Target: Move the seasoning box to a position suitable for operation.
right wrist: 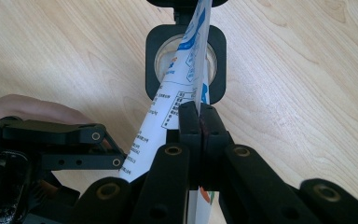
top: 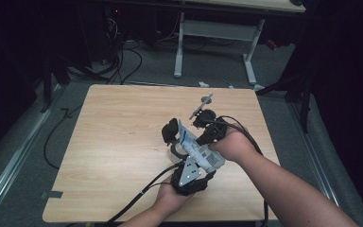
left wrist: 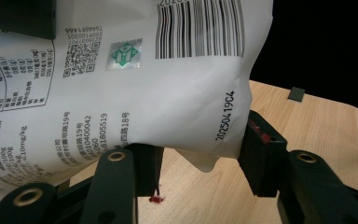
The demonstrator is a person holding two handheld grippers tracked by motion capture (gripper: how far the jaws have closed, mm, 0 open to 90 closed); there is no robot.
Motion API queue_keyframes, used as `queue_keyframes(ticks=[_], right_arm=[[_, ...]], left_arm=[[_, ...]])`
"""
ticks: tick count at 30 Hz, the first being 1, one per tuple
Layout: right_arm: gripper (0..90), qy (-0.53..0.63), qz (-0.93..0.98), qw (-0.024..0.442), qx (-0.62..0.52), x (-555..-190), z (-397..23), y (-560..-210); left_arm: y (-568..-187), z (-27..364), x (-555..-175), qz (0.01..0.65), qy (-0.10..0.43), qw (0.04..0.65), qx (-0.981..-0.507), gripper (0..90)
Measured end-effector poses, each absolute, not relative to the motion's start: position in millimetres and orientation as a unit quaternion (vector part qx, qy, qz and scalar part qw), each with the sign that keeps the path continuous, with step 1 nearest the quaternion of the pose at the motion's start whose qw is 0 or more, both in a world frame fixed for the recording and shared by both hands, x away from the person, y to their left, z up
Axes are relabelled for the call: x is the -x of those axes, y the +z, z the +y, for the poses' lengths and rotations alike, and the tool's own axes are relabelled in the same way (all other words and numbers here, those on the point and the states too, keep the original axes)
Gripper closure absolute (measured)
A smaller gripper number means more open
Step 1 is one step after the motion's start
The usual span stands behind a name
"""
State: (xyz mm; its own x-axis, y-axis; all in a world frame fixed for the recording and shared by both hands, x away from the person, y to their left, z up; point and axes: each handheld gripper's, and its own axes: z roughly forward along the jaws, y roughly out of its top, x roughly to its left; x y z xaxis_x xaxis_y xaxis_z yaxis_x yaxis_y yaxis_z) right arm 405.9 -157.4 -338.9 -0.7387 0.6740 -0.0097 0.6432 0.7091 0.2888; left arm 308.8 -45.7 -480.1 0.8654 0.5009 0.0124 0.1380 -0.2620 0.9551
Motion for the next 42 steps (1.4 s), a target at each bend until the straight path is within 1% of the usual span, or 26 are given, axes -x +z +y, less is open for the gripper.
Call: queue_keyframes(ticks=[42], right_arm=[[90.0,0.131,0.926,0.06,-0.349,-408.1,-153.4,-338.3]], left_arm=[[-478.0,-45.0,-309.8,0.206,0.159,0.577,-0.774,54.9]])
